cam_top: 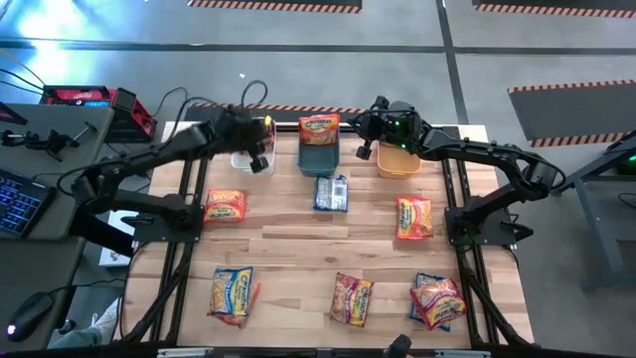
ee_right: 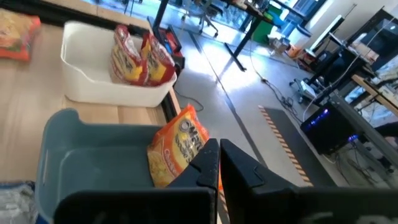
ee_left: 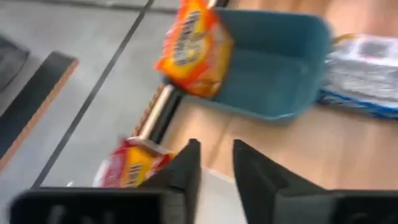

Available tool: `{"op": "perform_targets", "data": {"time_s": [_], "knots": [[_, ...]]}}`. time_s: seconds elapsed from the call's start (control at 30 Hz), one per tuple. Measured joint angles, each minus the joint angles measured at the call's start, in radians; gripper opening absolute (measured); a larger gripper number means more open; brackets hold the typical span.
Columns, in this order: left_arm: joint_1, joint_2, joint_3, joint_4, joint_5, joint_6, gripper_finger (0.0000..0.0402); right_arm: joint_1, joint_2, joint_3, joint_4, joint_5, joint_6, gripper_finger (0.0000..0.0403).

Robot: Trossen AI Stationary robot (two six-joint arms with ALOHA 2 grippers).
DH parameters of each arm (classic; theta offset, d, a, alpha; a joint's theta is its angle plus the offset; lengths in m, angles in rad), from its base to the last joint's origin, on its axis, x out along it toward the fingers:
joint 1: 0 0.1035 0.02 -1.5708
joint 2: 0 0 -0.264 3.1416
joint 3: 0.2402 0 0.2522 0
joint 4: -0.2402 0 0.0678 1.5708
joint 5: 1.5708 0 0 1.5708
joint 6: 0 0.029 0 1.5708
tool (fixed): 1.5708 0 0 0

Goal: Sort Maruchan noodles
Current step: Put the blue noodle pack into the yellow bin

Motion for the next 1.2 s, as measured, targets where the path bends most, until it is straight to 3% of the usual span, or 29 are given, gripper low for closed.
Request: {"op": "perform_targets", "data": {"time_s": [0.17,0.37,0.5,0.87,1.0,1.2], "knots": [[-0.121,-0.103,-0.236,0.361,0.010,-0.053,0.0007,0.012,-0.023,0.000,-0.057,0.048,-0.006,0.0000],[-0.228,-0.140,-0.510,1.007,0.021,-0.130,0.0007,0.082,-0.037,-0.015,-0.100,0.044,0.030,0.0000],[-0.257,-0.107,-0.637,1.263,0.042,-0.178,0.0002,0.156,-0.037,-0.078,-0.057,0.064,0.082,0.0000],[-0.330,-0.029,-0.697,1.308,0.090,-0.202,0.0001,0.359,-0.041,-0.403,0.409,0.070,0.290,0.0000],[-0.354,0.014,-0.697,1.308,0.093,-0.213,0.0001,0.414,-0.063,-0.476,0.457,0.071,0.375,0.0000],[-0.392,0.068,-0.682,1.286,0.204,-0.303,0.0001,0.493,-0.069,-0.520,0.447,0.098,0.441,0.0000]]}}
